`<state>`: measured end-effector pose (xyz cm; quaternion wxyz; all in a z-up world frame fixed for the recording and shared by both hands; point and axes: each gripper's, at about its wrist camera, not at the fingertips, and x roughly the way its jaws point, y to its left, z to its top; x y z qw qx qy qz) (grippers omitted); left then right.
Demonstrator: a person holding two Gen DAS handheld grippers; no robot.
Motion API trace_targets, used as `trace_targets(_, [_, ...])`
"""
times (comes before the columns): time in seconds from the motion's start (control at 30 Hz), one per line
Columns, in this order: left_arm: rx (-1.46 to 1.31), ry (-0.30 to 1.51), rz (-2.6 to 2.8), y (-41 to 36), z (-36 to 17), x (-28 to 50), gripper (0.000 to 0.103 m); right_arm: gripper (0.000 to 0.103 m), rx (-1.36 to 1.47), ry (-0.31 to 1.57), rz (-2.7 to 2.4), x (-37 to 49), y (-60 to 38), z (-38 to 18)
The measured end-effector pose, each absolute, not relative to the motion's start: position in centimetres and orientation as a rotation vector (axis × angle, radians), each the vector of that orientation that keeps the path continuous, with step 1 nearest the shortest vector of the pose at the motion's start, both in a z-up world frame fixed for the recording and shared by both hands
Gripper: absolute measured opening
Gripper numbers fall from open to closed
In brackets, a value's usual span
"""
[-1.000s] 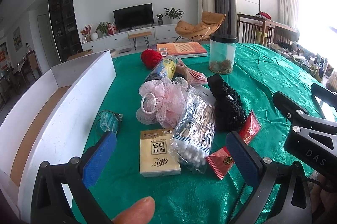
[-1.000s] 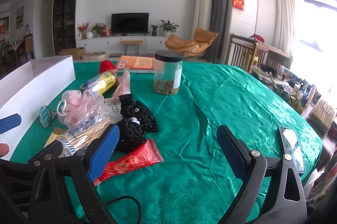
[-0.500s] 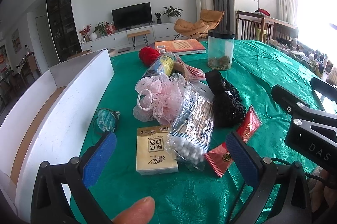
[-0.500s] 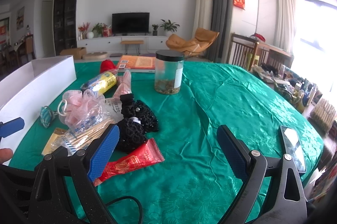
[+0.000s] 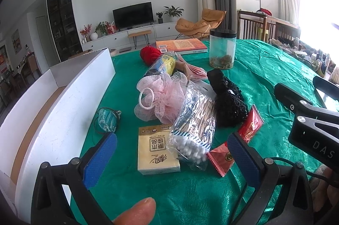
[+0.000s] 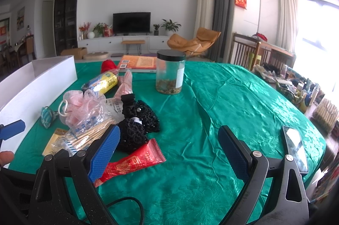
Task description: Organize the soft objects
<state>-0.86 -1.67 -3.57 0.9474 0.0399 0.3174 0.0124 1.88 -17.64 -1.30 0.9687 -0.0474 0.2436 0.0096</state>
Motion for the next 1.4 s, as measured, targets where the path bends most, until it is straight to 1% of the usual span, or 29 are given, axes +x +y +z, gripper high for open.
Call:
trace_targets(0.67, [0.09,0.664,0.026,-1.6,-4.3,-0.7,0.103,0.095,-0.093,0.494,0.021,1.9,-17.7,-1.3])
trace_targets(1.4, [0.09,0.724,0.015,-1.3,-6.1,-0.3,0.103,0.095,-0.09,0.502,0.025,1.8,-17.0,-1.7])
